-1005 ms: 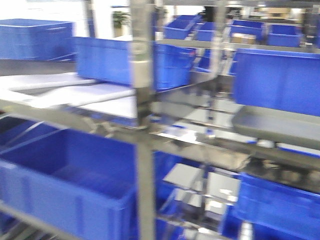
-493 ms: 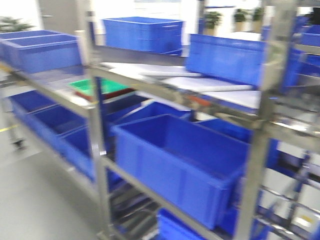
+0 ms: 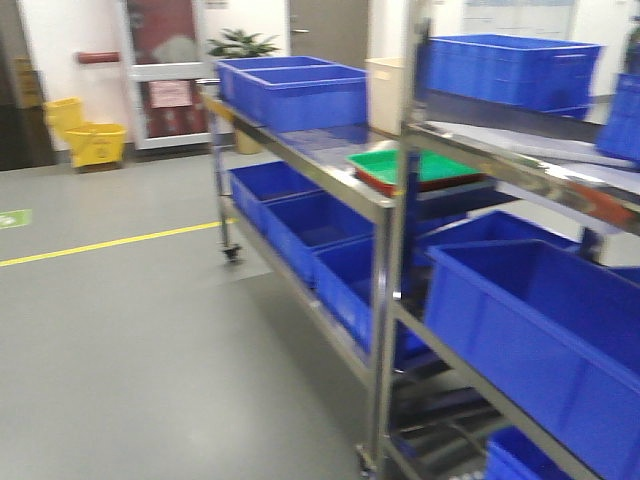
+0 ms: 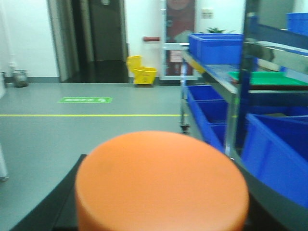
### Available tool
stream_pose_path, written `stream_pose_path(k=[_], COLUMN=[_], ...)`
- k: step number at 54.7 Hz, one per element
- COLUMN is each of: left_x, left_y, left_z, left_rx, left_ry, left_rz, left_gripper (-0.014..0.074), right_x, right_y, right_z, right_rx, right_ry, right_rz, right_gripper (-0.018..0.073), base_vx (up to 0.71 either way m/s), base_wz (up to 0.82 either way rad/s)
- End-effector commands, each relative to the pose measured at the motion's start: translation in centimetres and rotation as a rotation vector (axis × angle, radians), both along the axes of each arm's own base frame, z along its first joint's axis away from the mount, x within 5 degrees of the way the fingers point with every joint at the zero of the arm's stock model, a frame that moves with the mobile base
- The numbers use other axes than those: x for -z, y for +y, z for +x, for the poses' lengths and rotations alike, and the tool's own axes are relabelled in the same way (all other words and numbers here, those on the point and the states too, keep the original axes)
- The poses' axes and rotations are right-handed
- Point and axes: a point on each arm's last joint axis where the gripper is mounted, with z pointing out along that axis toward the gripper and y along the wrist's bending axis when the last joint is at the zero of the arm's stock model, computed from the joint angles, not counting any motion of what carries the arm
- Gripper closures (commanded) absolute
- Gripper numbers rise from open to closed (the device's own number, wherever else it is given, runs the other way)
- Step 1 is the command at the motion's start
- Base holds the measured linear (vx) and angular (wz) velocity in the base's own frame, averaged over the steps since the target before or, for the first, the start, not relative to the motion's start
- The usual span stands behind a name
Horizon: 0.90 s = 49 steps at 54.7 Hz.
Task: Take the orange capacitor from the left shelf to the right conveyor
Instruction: 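Drive the base toward the green conveyor holding the cylinder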
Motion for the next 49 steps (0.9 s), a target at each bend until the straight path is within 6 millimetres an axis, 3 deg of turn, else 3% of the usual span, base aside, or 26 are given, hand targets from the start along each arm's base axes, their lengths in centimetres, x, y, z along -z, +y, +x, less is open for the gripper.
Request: stream_pose_path(k=[1,49], left_x=[-1.76,-1.76], left_y=[0.06,0.06], left_z=[-0.26,-0.26], left_rx=[0.005,0.005], left_ry=[-0.109,-0.109], left_rz=[-0.037,-0.037], left_gripper=[0.0603,0.0603], right_x=[-1.55,-1.55], right_y=[0.01,0.02], right_z=[-0.14,-0.15], right_rx=[-0.007,-0.008], right_ry=[-0.101,-0.099], right_rz=[0.03,0.032], right_gripper=[0.0566,0.0566], base_vx=[0.02,0.11], base_wz=[0.64,0.54])
